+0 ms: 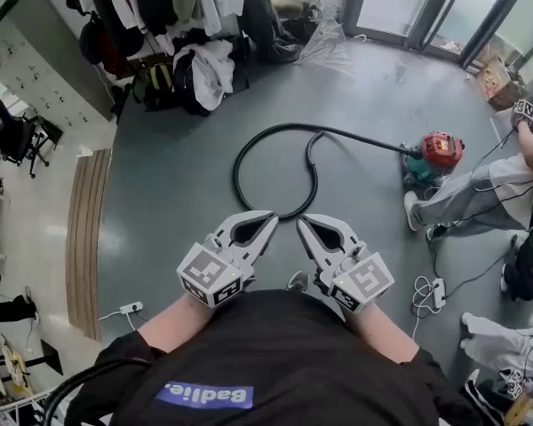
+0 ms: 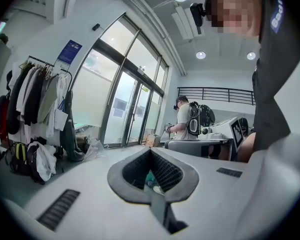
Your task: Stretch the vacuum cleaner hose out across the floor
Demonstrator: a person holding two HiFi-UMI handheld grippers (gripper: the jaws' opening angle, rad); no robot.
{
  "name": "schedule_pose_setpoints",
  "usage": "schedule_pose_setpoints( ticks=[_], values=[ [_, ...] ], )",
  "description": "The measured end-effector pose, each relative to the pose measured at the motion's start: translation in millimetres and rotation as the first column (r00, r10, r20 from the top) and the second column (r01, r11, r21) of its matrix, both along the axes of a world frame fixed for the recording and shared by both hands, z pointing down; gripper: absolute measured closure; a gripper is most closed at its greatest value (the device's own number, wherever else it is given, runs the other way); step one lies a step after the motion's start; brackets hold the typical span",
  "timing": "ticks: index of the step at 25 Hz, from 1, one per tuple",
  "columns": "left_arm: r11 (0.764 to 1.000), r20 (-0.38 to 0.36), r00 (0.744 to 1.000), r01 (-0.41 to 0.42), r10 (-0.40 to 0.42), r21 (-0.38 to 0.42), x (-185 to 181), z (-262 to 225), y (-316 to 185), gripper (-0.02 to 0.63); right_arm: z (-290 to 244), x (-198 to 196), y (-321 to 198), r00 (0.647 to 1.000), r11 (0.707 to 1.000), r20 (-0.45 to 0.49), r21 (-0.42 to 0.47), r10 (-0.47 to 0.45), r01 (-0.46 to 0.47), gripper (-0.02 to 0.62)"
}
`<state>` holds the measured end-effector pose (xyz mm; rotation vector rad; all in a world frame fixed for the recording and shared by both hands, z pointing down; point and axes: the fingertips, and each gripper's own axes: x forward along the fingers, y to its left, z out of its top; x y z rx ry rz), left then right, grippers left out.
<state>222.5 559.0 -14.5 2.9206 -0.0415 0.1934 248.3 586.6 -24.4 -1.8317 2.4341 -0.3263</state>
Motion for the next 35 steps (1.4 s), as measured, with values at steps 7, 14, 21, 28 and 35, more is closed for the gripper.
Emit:
schedule_pose_setpoints(
  ticks=[7,14,21,28,35],
  values=[
    [1.000,0.007,1.000,0.024,-0.024,0.012,20.8,1.4,-0.7,0.611,-3.0,22.2,4.6,0.999,0.999,0.045,0.047,-0.024,0.022,0.601],
    [0.997,0.016,0.998,0.066,-0.067,0.033,44.8,3.8,0.9,0.611,7.4,48.0,9.0,0.997,0.997,0.044,0.043,-0.060,0.058,0.601],
    [0.997,0.019,0.998,0.067,-0.067,0.033,51.1,7.6,-24.2,0.611,9.9,58.0,-17.9,0.997,0.998,0.038,0.027,-0.063,0.062,0.601],
    [0.999,-0.002,1.000,0.027,-0.027,0.022,55.0,8.9,-101.0,0.611,11.4,52.8,-91.3,0.999,0.999,0.025,0.004,-0.039,0.039,0.601],
    [1.000,-0.016,1.000,-0.017,0.017,0.014,50.3,8.9,-201.8,0.611,10.1,52.4,-188.9,1.000,1.000,0.015,-0.018,0.014,-0.014,0.601]
  ],
)
